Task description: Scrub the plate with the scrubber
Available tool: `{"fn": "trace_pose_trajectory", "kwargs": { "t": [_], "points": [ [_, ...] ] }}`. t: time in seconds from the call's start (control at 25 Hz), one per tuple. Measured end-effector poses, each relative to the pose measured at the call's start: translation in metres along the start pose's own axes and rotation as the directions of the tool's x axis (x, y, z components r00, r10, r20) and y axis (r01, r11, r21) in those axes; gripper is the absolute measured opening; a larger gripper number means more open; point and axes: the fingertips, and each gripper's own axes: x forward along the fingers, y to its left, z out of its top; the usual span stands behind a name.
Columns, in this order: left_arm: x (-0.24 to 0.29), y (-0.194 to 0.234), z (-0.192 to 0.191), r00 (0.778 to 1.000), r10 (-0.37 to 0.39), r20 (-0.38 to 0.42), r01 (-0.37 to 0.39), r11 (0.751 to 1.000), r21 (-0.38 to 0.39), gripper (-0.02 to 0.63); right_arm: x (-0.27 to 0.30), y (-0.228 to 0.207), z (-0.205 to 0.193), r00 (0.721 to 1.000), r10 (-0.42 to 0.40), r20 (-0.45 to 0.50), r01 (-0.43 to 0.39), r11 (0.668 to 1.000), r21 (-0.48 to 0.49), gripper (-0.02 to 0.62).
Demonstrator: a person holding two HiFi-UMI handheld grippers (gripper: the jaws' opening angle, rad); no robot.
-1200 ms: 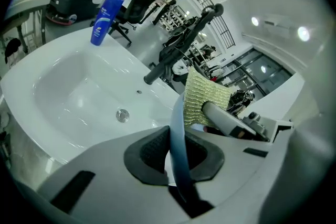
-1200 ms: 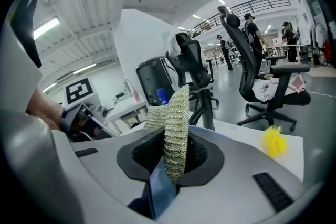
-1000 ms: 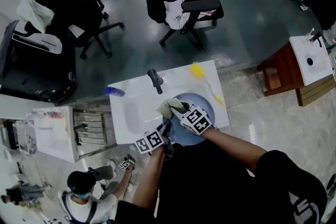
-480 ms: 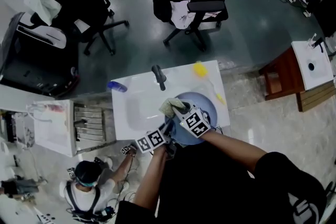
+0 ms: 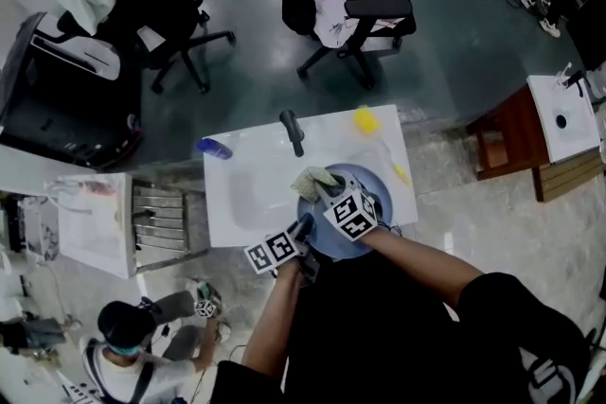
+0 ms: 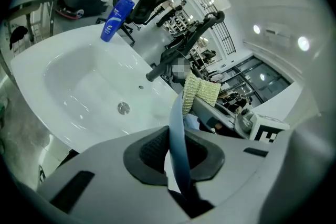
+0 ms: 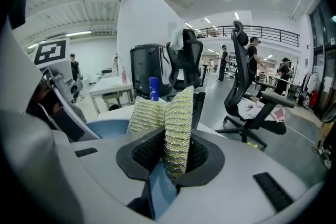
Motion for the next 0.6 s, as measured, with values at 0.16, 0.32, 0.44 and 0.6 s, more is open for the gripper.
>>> {"fn": "trace_pose_trajectory", "kwargs": {
  "t": [0.16,0.32,0.44,0.6],
  "points": [
    [-0.007,0.007,0.005,0.999,-0.022,-0.026,0.022,1.0,-0.01,0.03,0.006,0.001,0.001,0.998,-0.043,-0.041,0.043,0.999,-0.016,0.069],
    [-0.017,0.01,0.01,0.998,-0.042,-0.047,0.041,0.999,-0.018,0.032,0.006,0.0,0.007,0.993,-0.093,-0.07,0.091,0.995,-0.032,0.071],
    [-0.024,0.014,0.02,0.997,-0.051,-0.054,0.051,0.999,-0.012,0.034,0.01,-0.001,0.014,0.989,-0.121,-0.083,0.118,0.992,-0.037,0.071],
    [-0.027,0.017,0.029,0.996,-0.066,-0.064,0.066,0.998,0.005,0.037,0.014,-0.004,0.02,0.983,-0.155,-0.096,0.149,0.987,-0.066,0.071]
  ]
}}
